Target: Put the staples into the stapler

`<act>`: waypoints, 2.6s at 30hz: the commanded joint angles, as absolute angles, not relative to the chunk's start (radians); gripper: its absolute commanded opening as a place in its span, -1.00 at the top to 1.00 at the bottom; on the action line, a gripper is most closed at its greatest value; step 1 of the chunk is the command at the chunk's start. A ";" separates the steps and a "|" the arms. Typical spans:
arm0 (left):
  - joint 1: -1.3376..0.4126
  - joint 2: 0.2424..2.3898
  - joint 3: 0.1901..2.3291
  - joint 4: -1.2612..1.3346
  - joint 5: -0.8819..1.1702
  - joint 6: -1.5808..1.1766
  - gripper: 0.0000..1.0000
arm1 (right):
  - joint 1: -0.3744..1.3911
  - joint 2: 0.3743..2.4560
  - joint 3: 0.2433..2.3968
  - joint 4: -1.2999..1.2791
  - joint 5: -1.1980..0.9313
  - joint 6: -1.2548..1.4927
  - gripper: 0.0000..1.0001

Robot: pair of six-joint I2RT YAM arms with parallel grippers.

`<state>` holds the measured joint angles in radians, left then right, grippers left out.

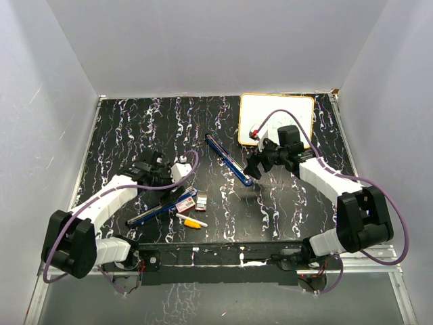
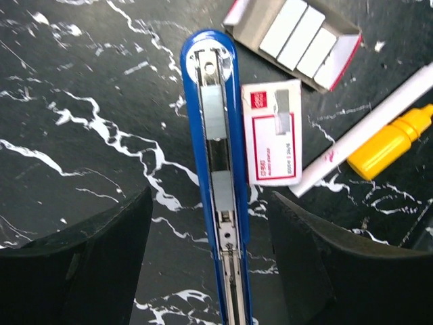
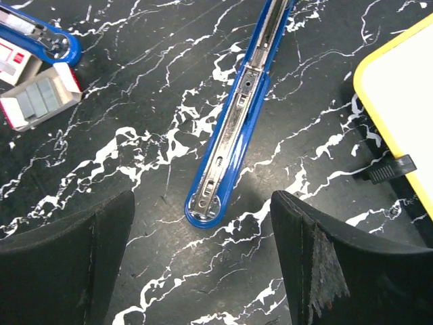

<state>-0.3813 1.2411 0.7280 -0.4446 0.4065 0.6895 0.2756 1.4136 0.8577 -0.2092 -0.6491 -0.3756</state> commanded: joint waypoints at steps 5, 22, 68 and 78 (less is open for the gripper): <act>-0.376 1.233 0.708 -0.570 0.313 0.777 -0.13 | 0.290 1.422 0.861 -0.163 -0.610 -0.393 -0.69; -0.258 1.487 0.810 -0.485 0.227 0.910 0.37 | 0.317 1.446 0.888 -0.213 -0.576 -0.445 -0.66; 0.121 1.481 1.117 -0.297 0.650 0.487 -0.30 | 0.764 1.732 1.043 -0.073 -0.661 -0.395 -0.12; 0.128 1.410 1.072 -0.243 0.677 0.425 -0.31 | 0.801 1.852 1.148 -0.141 -0.613 -0.416 0.15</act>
<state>0.1291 1.4696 1.0893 -0.2749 0.6262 0.4793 0.7979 1.8294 1.0882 -0.1215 -0.6415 -0.3943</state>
